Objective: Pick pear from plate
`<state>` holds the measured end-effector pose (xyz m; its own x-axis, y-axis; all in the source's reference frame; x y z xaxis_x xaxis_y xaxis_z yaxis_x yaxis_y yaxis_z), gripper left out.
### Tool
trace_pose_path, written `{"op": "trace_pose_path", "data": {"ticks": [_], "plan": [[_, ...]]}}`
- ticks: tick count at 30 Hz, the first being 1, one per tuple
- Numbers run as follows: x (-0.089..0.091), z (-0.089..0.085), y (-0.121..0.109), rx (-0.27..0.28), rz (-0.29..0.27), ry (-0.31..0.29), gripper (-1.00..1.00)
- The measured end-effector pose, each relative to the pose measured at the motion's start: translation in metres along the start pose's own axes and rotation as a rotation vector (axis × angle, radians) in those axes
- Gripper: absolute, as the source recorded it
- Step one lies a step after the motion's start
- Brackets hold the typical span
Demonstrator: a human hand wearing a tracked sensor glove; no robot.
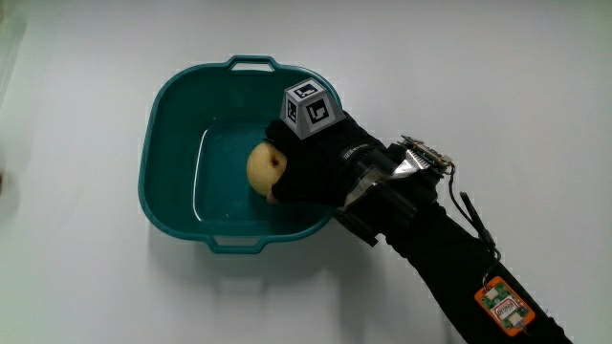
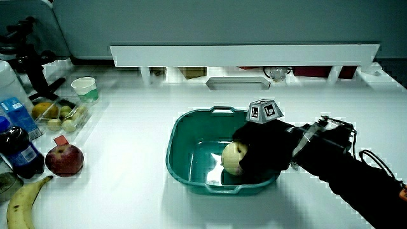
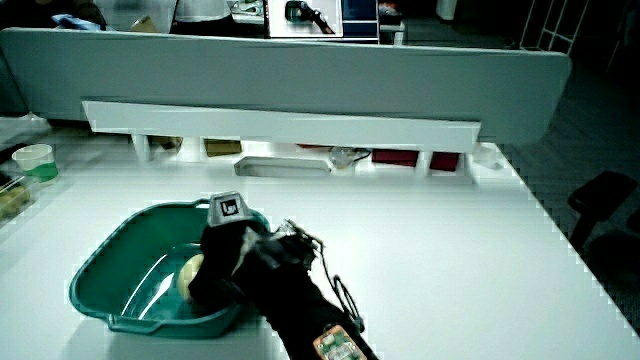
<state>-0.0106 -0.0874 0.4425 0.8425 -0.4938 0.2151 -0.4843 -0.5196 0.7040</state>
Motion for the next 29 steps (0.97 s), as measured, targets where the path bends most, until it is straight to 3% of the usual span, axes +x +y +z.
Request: {"op": "trace_pose_path", "data": {"ticks": [4, 5, 6, 10, 12, 14, 15, 16, 17, 21, 22, 24, 26, 28, 29], "plan": [[0.003, 0.009, -0.007, 0.042, 0.015, 0.025, 1.0], [0.004, 0.012, -0.009, 0.035, 0.025, 0.041, 1.0], [0.005, 0.015, -0.01, 0.051, -0.005, 0.023, 1.0], [0.011, 0.027, -0.019, 0.048, 0.029, 0.063, 1.0], [0.012, 0.036, -0.029, 0.099, 0.033, 0.063, 1.0], [0.016, 0.041, -0.034, 0.085, 0.038, 0.064, 1.0], [0.017, 0.045, -0.038, 0.123, 0.031, 0.061, 1.0], [0.018, 0.05, -0.043, 0.12, 0.042, 0.085, 1.0], [0.02, 0.053, -0.046, 0.125, 0.025, 0.06, 1.0], [0.025, 0.067, -0.063, 0.172, 0.014, 0.053, 1.0], [0.027, 0.068, -0.064, 0.132, 0.046, 0.083, 1.0], [0.031, 0.071, -0.071, 0.141, 0.052, 0.084, 1.0], [0.035, 0.075, -0.079, 0.176, -0.002, 0.071, 1.0], [0.042, 0.074, -0.081, 0.125, 0.096, 0.126, 1.0], [0.044, 0.077, -0.086, 0.138, 0.127, 0.158, 1.0]]}}
